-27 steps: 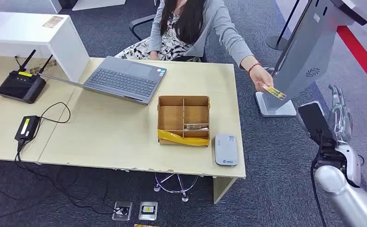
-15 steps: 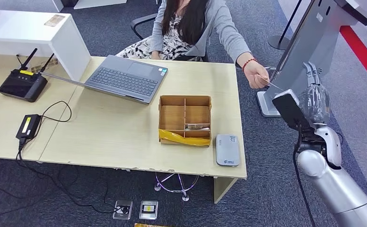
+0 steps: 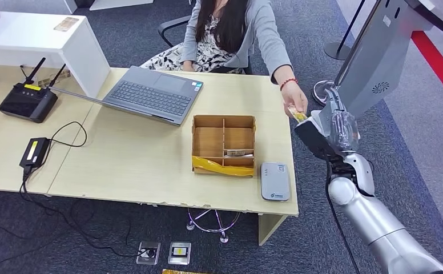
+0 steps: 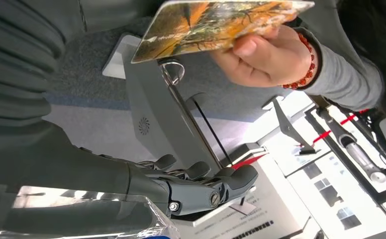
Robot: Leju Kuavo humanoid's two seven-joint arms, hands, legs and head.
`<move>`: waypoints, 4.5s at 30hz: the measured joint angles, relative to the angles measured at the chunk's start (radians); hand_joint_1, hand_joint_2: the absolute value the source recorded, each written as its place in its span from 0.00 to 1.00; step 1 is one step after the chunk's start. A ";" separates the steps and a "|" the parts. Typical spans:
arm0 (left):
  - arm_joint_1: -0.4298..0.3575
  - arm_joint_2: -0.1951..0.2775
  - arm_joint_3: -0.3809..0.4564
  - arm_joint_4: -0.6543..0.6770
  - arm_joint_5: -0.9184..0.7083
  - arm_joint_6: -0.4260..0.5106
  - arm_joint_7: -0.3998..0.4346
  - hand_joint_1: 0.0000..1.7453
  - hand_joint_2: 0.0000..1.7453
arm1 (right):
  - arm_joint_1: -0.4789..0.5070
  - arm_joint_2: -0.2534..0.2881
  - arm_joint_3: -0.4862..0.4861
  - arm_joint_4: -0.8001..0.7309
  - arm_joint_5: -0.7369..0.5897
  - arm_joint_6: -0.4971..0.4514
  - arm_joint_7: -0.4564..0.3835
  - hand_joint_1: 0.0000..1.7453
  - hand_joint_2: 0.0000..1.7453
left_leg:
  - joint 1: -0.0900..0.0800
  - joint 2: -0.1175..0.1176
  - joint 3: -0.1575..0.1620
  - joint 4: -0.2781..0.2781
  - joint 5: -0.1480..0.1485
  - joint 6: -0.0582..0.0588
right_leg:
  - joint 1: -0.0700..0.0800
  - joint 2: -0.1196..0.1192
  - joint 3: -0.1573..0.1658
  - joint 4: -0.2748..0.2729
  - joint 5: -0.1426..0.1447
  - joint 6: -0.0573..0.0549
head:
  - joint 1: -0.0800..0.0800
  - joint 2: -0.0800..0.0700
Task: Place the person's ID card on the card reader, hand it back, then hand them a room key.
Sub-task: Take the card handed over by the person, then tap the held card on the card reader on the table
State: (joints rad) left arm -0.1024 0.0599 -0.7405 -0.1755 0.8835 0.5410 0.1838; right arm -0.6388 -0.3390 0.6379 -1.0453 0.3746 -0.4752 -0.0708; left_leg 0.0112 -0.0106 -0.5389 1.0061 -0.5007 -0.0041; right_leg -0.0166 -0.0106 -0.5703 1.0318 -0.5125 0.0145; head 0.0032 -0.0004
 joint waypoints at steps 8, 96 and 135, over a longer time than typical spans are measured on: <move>0.001 0.000 0.000 0.000 0.007 0.015 0.018 0.00 0.00 | -0.036 0.052 0.025 0.092 -0.010 -0.009 -0.044 0.00 1.00 | 0.000 0.000 0.000 0.000 0.000 0.000 | 0.000 0.000 0.000 0.000 0.000 0.000 | 0.000 0.000; 0.004 -0.044 -0.025 0.000 0.067 0.132 0.026 0.00 0.00 | 0.070 0.077 0.244 0.221 -0.184 -0.159 -0.191 1.00 1.00 | 0.000 0.003 0.001 0.000 0.000 0.000 | 0.000 0.003 -0.002 0.000 0.000 0.000 | 0.000 0.000; 0.004 -0.051 -0.059 0.000 0.071 0.144 0.060 0.00 0.00 | 0.142 0.009 0.267 0.296 -0.282 -0.135 -0.160 1.00 1.00 | 0.000 0.005 0.001 0.000 0.000 0.000 | 0.000 0.005 -0.002 0.000 0.000 0.000 | 0.000 0.000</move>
State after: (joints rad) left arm -0.0988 0.0087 -0.7994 -0.1755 0.9541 0.6855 0.2433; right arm -0.4967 -0.3298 0.9048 -0.7497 0.0928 -0.6103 -0.2308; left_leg 0.0112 -0.0054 -0.5377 1.0066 -0.5012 -0.0045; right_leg -0.0167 -0.0052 -0.5720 1.0313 -0.5123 0.0146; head 0.0032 -0.0004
